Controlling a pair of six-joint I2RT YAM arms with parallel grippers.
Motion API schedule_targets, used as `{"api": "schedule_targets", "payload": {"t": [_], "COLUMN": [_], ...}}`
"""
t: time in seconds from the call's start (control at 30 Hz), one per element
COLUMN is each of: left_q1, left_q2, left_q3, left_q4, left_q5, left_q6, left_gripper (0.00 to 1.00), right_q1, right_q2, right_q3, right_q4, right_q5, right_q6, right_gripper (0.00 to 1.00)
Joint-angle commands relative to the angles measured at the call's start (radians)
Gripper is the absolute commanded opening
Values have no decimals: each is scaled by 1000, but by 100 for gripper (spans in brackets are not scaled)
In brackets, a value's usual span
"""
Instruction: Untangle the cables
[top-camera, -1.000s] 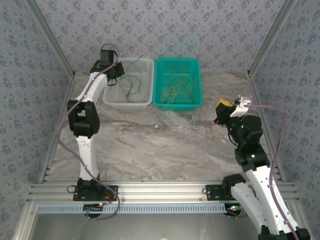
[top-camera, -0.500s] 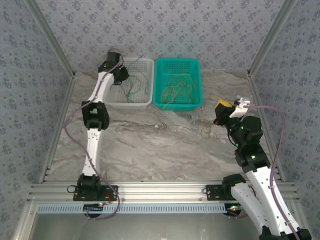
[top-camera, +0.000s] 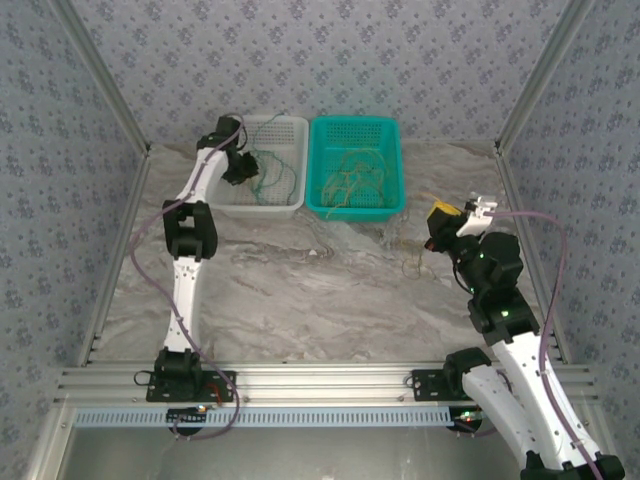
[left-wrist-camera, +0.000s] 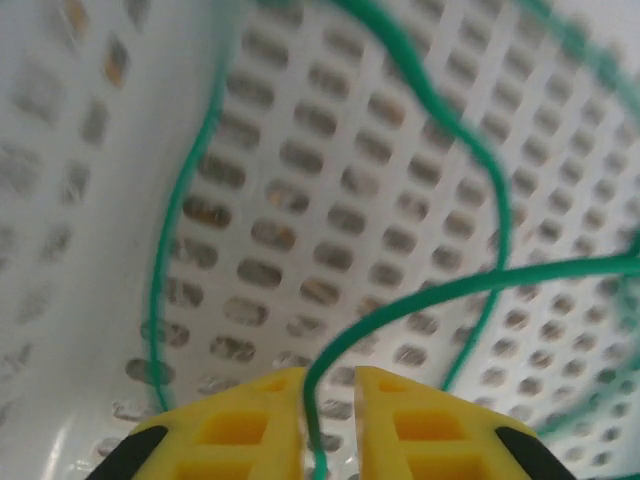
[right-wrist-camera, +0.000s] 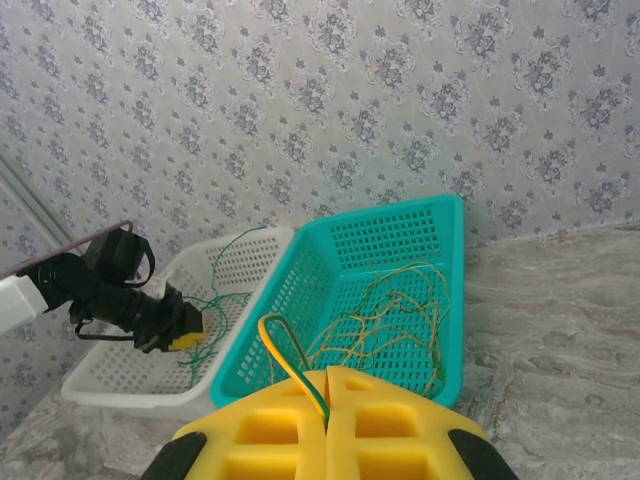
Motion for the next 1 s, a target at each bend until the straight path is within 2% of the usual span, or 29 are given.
{"api": "schedule_targets", "payload": {"t": [0.0, 0.03, 0.13, 0.27, 0.4, 0.47, 0.53, 0.67, 0.73, 0.83, 0.97], "left_q1": [-23, -29, -41, -54, -83, -115, -161, -287, -381, -504, -573], "left_q2": [-149, -196, -348, -480, -603, -715, -887, -1280, -1414, -1489, -1435], "left_q3": [-99, -145, -273, -296, -348, -496, -759, -1399, -1612, -1726, -1741], "left_q4": [31, 65, 185, 202, 203, 315, 515, 1103, 1316, 1361, 1366], "left_q5": [-56, -85, -153, -205, -210, -192, -133, -43, -4, 21, 112], "left_q6": [30, 32, 40, 57, 88, 120, 167, 238, 309, 390, 407], "left_gripper": [45, 52, 60, 64, 66, 67, 68, 99, 99, 99, 99], "right_q1": [12, 13, 25, 54, 100, 131, 172, 272, 305, 353, 408], "right_q2": [12, 19, 49, 90, 134, 165, 203, 287, 332, 416, 517], "right_q3": [12, 21, 51, 82, 99, 116, 145, 221, 263, 332, 393], "right_q4": [16, 10, -2, -9, 6, 11, 18, 20, 23, 21, 68], "right_q5": [4, -4, -32, -43, -39, -54, -81, -149, -198, -253, -306], "right_q6": [13, 11, -2, -20, -34, -46, -66, -132, -154, -167, -164], "right_gripper": [0, 0, 0, 0, 0, 0, 0, 0, 0, 0, 0]}}
